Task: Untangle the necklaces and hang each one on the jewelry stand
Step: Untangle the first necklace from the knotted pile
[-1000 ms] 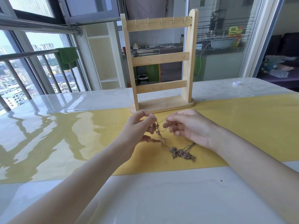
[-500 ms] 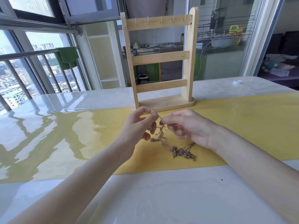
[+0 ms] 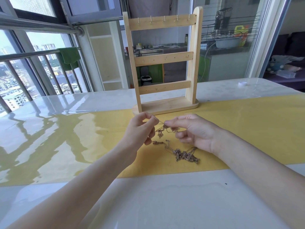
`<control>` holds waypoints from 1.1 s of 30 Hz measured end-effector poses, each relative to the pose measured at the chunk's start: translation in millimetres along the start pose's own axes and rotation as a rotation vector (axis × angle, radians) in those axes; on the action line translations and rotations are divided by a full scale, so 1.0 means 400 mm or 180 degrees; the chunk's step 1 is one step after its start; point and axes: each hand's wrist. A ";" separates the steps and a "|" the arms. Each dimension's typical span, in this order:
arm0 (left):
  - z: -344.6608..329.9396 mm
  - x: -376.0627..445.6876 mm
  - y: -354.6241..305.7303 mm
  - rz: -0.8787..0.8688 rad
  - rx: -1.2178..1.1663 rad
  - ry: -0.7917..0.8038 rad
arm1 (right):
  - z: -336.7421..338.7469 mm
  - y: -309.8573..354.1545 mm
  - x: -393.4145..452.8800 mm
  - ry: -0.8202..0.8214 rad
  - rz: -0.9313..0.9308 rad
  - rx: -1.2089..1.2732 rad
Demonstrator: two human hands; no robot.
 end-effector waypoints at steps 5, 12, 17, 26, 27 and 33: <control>0.005 -0.001 0.003 0.0211 0.0248 0.0379 | -0.004 -0.005 -0.004 0.0036 0.0013 -0.0030; 0.010 0.000 0.002 0.0067 0.0269 0.0374 | -0.010 -0.006 -0.007 0.0056 0.0164 -0.0238; 0.008 -0.002 -0.001 0.0280 -0.0010 0.0458 | -0.016 -0.001 -0.006 0.0126 0.0409 -0.0248; 0.009 0.002 0.000 0.0253 -0.0201 0.0364 | -0.012 0.001 -0.007 0.0063 0.0697 -0.0284; 0.011 0.004 0.001 0.0274 -0.0236 0.0380 | -0.012 0.002 -0.008 0.0022 0.0731 -0.0331; 0.011 0.008 0.016 0.0339 -0.0035 0.0423 | -0.009 -0.001 -0.006 -0.0445 0.0865 -0.0819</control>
Point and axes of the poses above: each hand's wrist, its own x-axis towards the middle knuckle, its own z-axis out of the back of the hand, y = z × x
